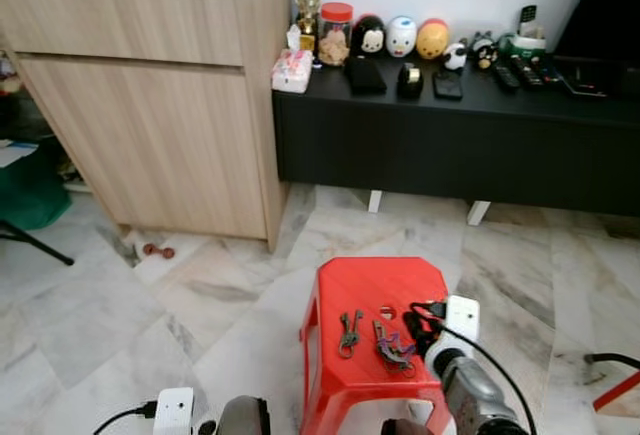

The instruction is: Hang keys on a hook

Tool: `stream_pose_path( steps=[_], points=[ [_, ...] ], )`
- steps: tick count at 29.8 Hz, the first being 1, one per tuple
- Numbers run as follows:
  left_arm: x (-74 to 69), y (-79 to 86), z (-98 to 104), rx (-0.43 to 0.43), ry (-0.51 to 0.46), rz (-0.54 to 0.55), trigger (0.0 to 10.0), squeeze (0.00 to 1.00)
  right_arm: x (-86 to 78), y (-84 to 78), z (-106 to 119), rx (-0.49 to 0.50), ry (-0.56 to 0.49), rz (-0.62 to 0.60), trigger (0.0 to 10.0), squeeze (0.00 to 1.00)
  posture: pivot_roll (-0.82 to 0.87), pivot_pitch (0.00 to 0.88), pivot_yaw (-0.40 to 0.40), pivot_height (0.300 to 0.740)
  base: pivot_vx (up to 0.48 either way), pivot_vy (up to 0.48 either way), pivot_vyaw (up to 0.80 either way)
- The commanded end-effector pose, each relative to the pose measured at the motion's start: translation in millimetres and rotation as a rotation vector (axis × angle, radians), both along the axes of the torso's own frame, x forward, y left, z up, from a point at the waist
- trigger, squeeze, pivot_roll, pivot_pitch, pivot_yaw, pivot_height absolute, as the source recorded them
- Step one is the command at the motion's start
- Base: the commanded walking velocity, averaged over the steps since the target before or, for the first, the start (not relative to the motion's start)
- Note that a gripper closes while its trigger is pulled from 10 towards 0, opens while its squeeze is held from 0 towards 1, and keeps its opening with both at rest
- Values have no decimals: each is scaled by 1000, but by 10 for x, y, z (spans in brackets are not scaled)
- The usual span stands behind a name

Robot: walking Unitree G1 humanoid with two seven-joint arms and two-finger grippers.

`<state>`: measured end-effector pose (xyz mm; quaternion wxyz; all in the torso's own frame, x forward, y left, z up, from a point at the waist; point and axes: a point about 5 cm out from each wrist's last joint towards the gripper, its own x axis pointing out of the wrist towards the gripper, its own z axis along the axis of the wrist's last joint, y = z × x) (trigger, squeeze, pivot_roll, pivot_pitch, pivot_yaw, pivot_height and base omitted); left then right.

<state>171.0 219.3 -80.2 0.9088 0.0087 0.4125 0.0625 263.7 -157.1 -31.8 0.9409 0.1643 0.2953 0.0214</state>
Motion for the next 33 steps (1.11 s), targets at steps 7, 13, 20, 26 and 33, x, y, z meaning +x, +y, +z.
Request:
stream_pose_path(
  steps=[7, 13, 20, 26, 33],
  points=[
    [-59, -64, -42, -14, 28, -28, 10000, 0, 12, -2, 5, 117, 23, -3, 10000, 0, 75, 23, -69, 614, 0, 0, 0],
    [-68, -73, -47, -12, 31, -40, 10000, 0, -12, -66, -16, 189, 49, -68, 10000, 0, 75, 23, -68, 614, 0, 0, 0],
    [-68, -74, -48, -12, 32, -41, 10000, 0, -43, -113, -34, 205, 54, -90, 10000, 0, 74, 20, -68, 614, 0, 0, 0],
    [-75, -82, -55, -5, 43, -56, 10000, 0, -96, -120, -71, 225, 62, -97, 10000, 0, 70, 18, -68, 614, 0, 0, 0],
    [-83, -86, -59, -6, 45, -56, 10000, 0, -195, -135, -136, 238, 78, -102, 10000, 0, 71, 18, -71, 614, 0, 0, 0]
  ],
)
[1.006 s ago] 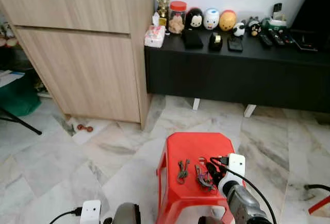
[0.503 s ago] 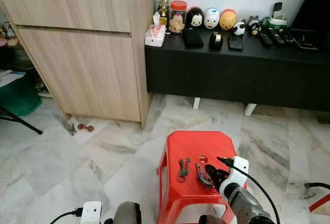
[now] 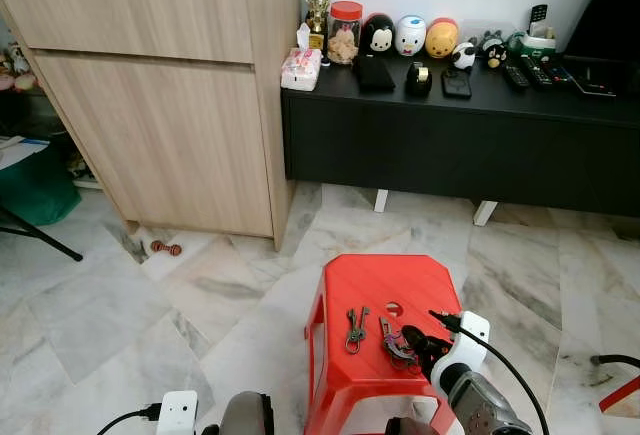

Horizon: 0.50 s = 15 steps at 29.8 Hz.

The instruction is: Hang keys on a hook

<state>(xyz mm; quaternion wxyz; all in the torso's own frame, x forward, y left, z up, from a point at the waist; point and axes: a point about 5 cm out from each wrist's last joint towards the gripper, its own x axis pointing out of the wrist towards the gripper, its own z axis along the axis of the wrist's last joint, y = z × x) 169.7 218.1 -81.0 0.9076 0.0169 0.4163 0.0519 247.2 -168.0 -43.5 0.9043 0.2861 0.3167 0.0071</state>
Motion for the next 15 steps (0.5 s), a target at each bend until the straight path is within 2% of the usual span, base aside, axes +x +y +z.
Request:
stream_pose_path(
  steps=[1, 6, 15],
  points=[
    [-70, -74, -50, -11, 36, -30, 10000, 0, -30, -25, -19, 6, 7, -11, 10000, 0, 71, 18, -71, 614, 0, 0, 0],
    [-74, -69, -52, -10, 39, -30, 10000, 0, -62, -27, -38, 18, 9, -18, 10000, 0, 68, 18, -70, 614, 0, 0, 0],
    [-89, -66, -63, 4, 58, -41, 10000, 0, -93, 83, -74, 32, 36, 14, 10000, 0, 75, 17, -69, 614, 0, 0, 0]
  ],
)
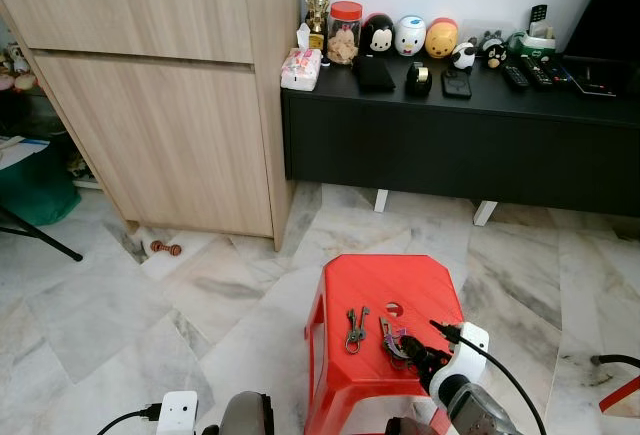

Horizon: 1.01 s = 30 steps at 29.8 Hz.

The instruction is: Hang keys on a hook

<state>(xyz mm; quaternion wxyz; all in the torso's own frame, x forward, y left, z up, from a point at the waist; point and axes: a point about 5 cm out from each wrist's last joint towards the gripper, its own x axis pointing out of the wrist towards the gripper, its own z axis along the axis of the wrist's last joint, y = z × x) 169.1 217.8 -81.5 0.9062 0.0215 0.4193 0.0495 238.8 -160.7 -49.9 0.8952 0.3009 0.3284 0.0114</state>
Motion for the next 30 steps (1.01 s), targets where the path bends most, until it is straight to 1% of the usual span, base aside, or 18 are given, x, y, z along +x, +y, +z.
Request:
stream_pose_path(
  steps=[1, 11, 12, 13, 28, 30],
  points=[
    [-85, -62, -59, -1, 52, -34, 10000, 0, -6, 14, -9, -3, 12, 10, 10000, 0, 75, 17, -69, 614, 0, 0, 0],
    [-99, -58, -63, -5, 52, -25, 10000, 0, 39, 37, 22, -3, -3, 22, 10000, 0, 75, 17, -70, 614, 0, 0, 0],
    [-98, -59, -63, -5, 52, -27, 10000, 0, 45, 35, 26, -4, -6, 21, 4196, 0, 75, 17, -70, 614, 0, 0, 0],
    [-98, -59, -63, -5, 52, -28, 10000, 0, 47, 34, 27, -5, -7, 20, 0, 0, 75, 17, -70, 614, 0, 0, 0],
    [-102, -60, -66, -1, 57, -31, 10000, 0, 41, 54, 22, -10, -9, 23, 0, 0, 75, 19, -70, 614, 0, 0, 0],
    [-102, -61, -66, 0, 58, -32, 10000, 0, 45, 54, 27, -27, -17, 36, 0, 0, 75, 19, -70, 614, 0, 0, 0]
  ],
)
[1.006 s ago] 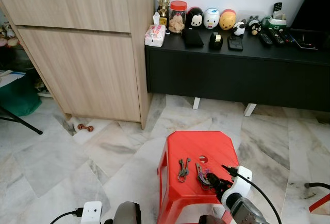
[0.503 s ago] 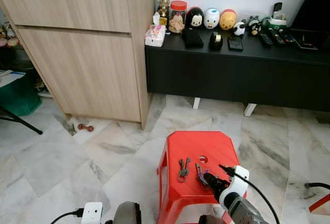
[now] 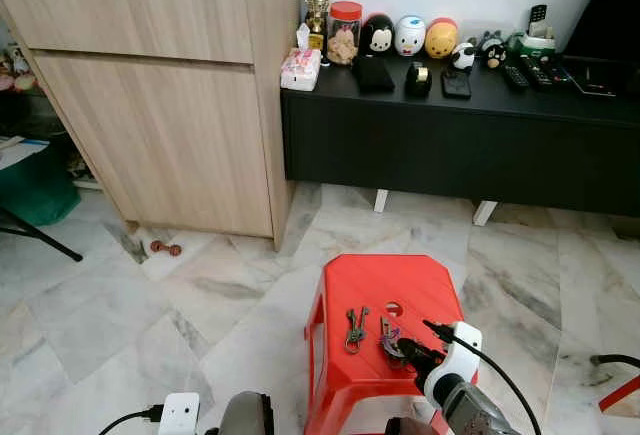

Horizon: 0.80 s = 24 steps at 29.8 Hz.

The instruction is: Hang keys on a hook

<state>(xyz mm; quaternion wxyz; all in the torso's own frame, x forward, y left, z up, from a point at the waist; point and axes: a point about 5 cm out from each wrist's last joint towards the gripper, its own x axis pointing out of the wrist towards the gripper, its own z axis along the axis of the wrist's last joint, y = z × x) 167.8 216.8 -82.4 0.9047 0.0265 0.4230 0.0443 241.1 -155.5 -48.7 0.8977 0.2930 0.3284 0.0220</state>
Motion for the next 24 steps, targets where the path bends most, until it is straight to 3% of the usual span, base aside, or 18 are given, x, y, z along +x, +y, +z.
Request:
stream_pose_path(
  steps=[1, 8, 13, 19, 24],
  points=[
    [-89, -50, -57, -4, 49, -18, 10000, 0, 24, 4, 17, -23, -13, 19, 0, 0, 75, 19, -70, 614, 0, 0, 0],
    [-93, -52, -60, -2, 54, -19, 10000, 0, 38, 0, 31, -24, -31, 3, 0, 0, 75, 19, -70, 614, 0, 0, 0],
    [-84, -53, -56, -1, 50, -18, 10000, 0, 144, -109, 127, -65, -101, -87, 0, 0, 76, 19, -71, 614, 0, 0, 0],
    [-79, -46, -52, 4, 47, -16, 10000, 0, 293, -366, 354, -292, -272, -179, 0, 0, 73, 18, -71, 614, 0, 0, 0],
    [-76, -41, -50, 6, 46, -17, 10000, 0, 371, -363, 475, -356, -363, -160, 0, 0, 70, 18, -71, 614, 0, 0, 0]
  ],
)
